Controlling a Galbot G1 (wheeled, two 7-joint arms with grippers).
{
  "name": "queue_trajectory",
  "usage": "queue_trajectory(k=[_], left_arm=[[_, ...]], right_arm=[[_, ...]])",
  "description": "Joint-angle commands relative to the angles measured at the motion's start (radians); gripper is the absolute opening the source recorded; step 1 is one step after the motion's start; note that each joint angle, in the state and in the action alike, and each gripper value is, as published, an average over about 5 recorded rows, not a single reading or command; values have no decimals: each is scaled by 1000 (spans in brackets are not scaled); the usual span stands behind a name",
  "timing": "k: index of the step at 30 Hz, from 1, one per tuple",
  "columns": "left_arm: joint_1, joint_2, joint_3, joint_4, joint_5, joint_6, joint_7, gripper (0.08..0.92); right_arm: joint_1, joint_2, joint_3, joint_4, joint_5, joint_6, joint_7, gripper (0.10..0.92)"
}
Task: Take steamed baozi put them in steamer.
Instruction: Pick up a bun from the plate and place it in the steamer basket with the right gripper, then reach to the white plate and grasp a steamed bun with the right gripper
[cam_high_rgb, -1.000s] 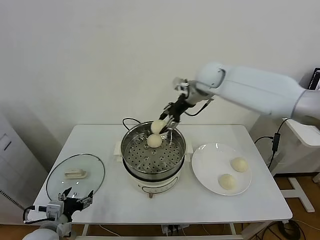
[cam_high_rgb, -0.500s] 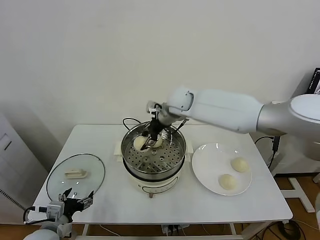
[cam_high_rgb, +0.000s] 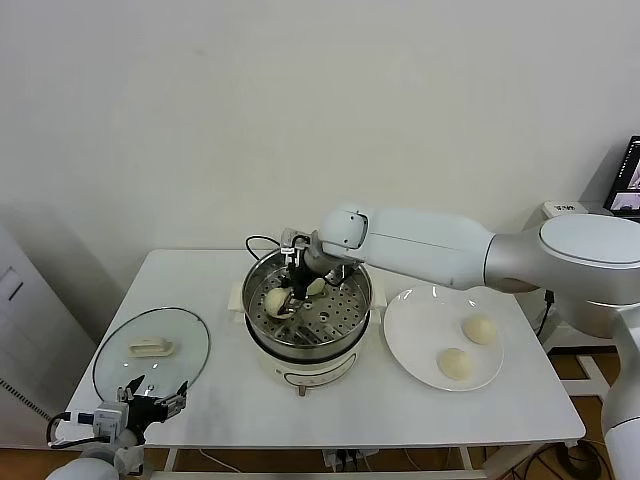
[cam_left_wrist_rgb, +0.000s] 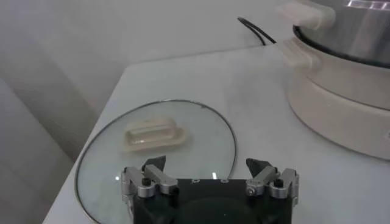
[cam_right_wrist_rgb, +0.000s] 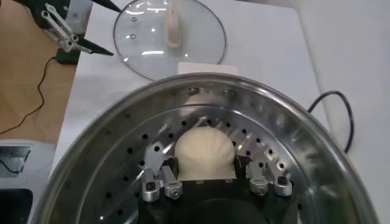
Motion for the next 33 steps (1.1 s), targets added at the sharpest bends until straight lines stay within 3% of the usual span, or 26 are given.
queue_trajectory(k=[1, 7, 11, 19, 26, 33], left_arm=[[1, 0, 1, 1, 0, -1, 1, 823], [7, -1, -1, -3, 0, -1, 1, 823], [8, -1, -4, -7, 0, 0, 0, 823], [23, 5, -16, -15, -6, -6, 1, 823], [26, 7, -21, -24, -7, -3, 1, 823], [25, 8, -21, -29, -7, -1, 1, 823]], right_arm=[[-31, 16, 4, -5, -15, -12, 27, 581], [-9, 8, 21, -10, -9, -12, 19, 736], [59, -44, 22, 3, -4, -10, -61, 811], [296, -298, -82, 75, -64, 97, -350, 823], [364, -509, -166, 106, -285, 231, -521, 823], [239, -652, -113, 97, -474, 332, -591, 823]])
